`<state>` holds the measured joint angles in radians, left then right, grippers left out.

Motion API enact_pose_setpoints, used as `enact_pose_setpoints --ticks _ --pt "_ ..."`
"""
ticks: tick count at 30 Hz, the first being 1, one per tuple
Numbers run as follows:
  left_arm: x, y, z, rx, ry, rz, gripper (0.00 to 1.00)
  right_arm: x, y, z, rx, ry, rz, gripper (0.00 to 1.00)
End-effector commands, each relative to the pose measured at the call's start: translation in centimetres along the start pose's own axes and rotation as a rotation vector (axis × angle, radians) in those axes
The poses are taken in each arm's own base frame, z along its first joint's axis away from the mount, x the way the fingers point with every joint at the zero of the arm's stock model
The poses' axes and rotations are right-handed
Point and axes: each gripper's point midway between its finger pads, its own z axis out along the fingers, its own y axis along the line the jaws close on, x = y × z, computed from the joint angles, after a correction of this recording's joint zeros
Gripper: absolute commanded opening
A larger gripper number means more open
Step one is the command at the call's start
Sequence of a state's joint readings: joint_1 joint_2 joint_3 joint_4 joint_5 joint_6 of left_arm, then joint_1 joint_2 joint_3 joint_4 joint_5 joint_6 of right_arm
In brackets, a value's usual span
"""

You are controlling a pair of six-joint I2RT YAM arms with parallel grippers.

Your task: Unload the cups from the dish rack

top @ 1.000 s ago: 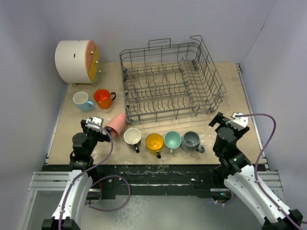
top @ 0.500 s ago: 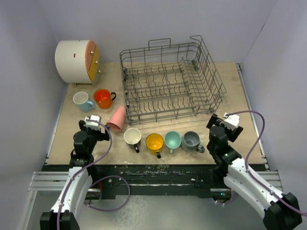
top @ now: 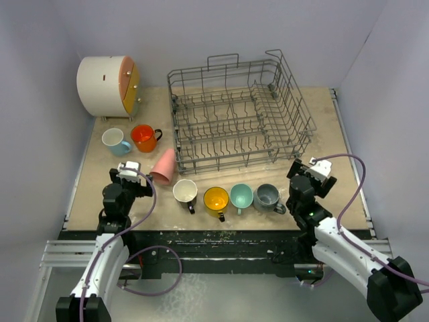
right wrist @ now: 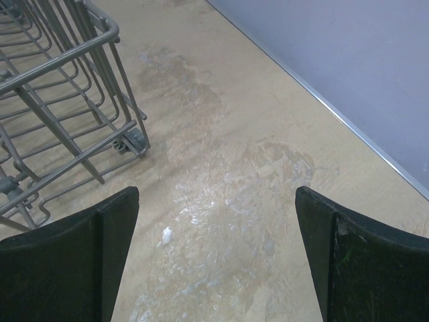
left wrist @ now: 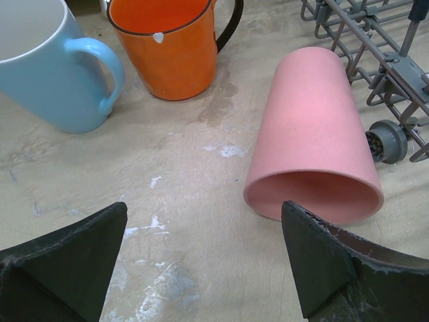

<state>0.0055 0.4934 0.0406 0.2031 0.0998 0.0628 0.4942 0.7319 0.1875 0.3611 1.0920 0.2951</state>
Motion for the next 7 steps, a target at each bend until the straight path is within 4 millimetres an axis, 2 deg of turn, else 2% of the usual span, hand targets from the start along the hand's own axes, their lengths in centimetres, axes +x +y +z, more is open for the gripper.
enact_pose_setpoints --ticks 1,7 --pt "-2.39 0.42 0.2 -0.017 -0.075 -0.012 0.99 -1.2 -0.5 0.18 0.043 -0.039 0.051 1.0" --pt "-2.39 0.45 0.22 -0.019 -0.073 -0.012 0.99 -1.25 -0.05 0.2 0.013 -0.04 0.034 1.0"
